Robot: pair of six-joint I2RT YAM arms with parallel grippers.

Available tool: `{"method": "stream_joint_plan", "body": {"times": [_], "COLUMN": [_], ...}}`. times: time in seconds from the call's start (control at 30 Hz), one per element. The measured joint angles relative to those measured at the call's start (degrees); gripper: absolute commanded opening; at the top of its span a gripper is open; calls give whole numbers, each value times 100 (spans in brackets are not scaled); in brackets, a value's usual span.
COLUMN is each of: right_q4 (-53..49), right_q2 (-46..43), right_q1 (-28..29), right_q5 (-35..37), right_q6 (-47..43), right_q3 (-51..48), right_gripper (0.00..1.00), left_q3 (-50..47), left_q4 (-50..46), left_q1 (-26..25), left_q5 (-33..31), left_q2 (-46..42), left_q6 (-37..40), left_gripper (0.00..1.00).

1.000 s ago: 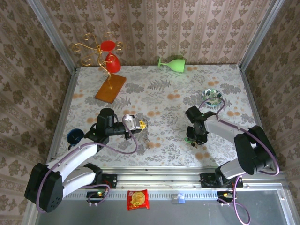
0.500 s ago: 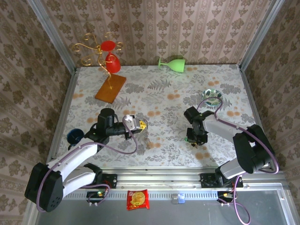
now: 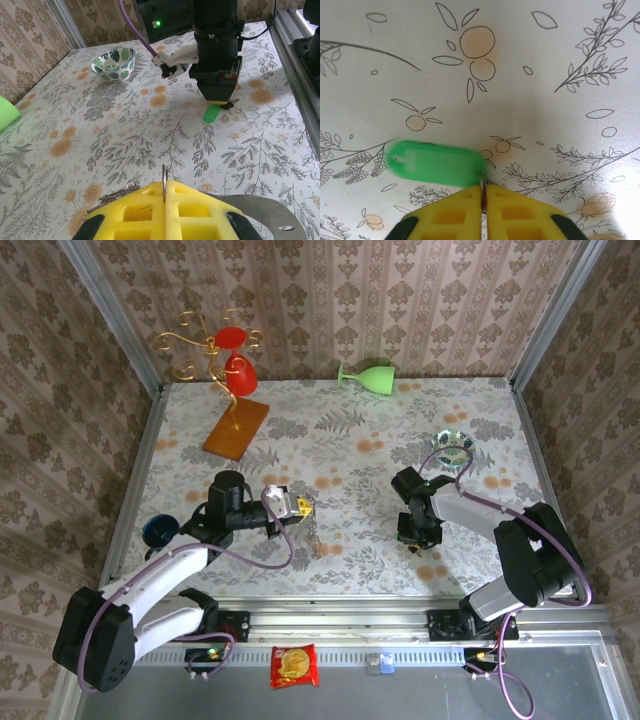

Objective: Put the keys on the keyring

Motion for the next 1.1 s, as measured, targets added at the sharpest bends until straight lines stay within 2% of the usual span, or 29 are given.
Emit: {"method": "stream_joint_plan", "body": {"times": [0.07,0.27,0.43,0.53,0.67,0.83,0.97,1.1], "right_q4": [-2,-149,-9,393,981,1746,1958,1919], "right_q2": [0,-170,-1086,-1731,-2208,-2415,-2389,-2114], "right_q1": [4,269,785,890,890,916,944,1078], "right_q5": [31,337,560,466,-96,-1274,-2061,-2400], "right_q6": [-28,-199,-850,-1510,-2597,-3965,-4675,-5206], "right_q3": [15,164,501,560,555,549,614,953], "right_gripper": [0,0,0,0,0,0,0,0], "left_q3": [0,2,72,142,164,181,219,321], "left_q4": [0,-2,-57,-138,-142,-177,-197,-225], "left_q1": [0,0,0,-17,-76,-120,-153,-177], "left_q5": [17,37,31,33,15,-28,-35,-46], "left_q2": [0,0,0,-2,-9,-9,-7,11], "left_q6": [0,0,-4,-76,-328,-595,-741,-946], "left_gripper": [0,0,0,0,0,0,0,0]}}
